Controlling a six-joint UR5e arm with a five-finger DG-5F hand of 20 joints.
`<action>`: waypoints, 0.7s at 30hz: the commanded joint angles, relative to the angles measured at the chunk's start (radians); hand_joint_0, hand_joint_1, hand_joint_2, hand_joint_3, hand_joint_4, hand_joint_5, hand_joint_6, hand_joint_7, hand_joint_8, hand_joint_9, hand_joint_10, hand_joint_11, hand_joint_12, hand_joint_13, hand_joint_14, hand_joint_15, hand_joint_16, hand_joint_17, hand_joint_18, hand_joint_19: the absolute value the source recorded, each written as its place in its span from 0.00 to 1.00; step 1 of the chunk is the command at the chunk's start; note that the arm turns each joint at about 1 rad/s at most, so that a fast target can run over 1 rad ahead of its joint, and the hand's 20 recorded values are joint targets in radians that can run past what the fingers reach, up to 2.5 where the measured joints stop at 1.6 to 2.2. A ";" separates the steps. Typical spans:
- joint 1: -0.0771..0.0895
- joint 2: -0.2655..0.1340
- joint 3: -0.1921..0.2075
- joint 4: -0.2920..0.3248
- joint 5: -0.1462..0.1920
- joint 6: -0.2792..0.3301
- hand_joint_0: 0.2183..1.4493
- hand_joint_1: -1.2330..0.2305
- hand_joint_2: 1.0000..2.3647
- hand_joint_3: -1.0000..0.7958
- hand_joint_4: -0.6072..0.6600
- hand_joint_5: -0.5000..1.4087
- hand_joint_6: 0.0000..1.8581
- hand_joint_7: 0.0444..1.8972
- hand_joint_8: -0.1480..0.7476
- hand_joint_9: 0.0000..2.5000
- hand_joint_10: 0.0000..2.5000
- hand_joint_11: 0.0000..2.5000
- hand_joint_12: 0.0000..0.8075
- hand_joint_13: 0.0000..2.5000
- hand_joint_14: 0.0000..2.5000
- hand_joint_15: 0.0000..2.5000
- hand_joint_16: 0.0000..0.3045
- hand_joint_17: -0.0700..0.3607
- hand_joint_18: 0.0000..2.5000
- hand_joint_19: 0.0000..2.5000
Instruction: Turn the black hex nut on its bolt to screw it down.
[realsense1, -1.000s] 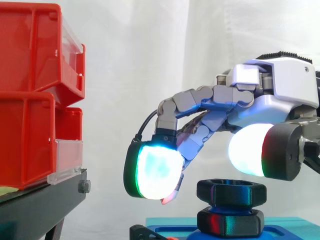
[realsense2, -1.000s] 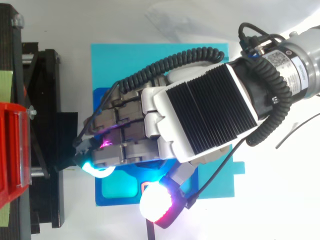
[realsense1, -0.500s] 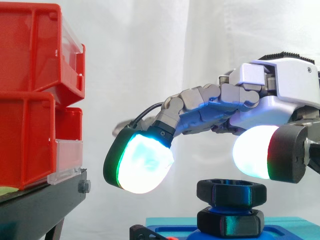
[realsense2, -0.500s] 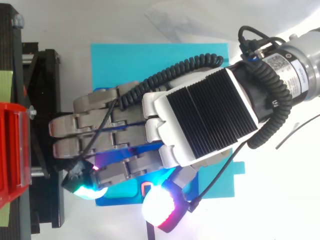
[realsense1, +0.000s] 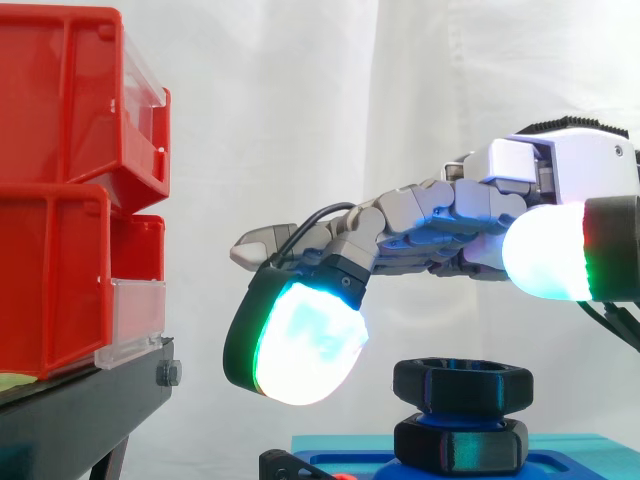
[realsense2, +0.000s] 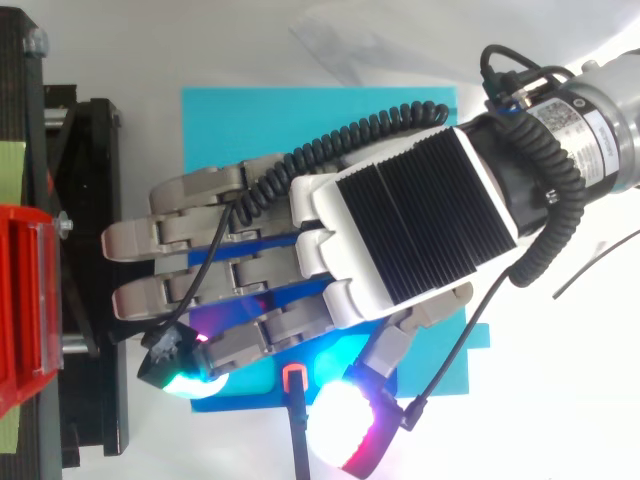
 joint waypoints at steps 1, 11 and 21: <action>-0.007 0.000 0.000 -0.010 -0.009 0.000 0.17 0.74 0.00 0.28 0.63 0.11 0.27 0.35 0.37 0.00 0.00 0.00 0.48 0.00 0.00 0.00 0.21 0.49 0.00 0.13; -0.035 0.000 0.000 -0.028 -0.055 0.000 0.18 0.72 0.00 0.28 0.68 0.14 0.27 0.40 0.43 0.00 0.00 0.02 0.48 0.00 0.00 0.00 0.21 0.49 0.00 0.13; -0.053 0.000 -0.011 -0.033 -0.057 -0.013 0.19 0.72 0.00 0.28 0.70 0.15 0.27 0.42 0.45 0.00 0.00 0.02 0.47 0.00 0.00 0.01 0.20 0.48 0.00 0.14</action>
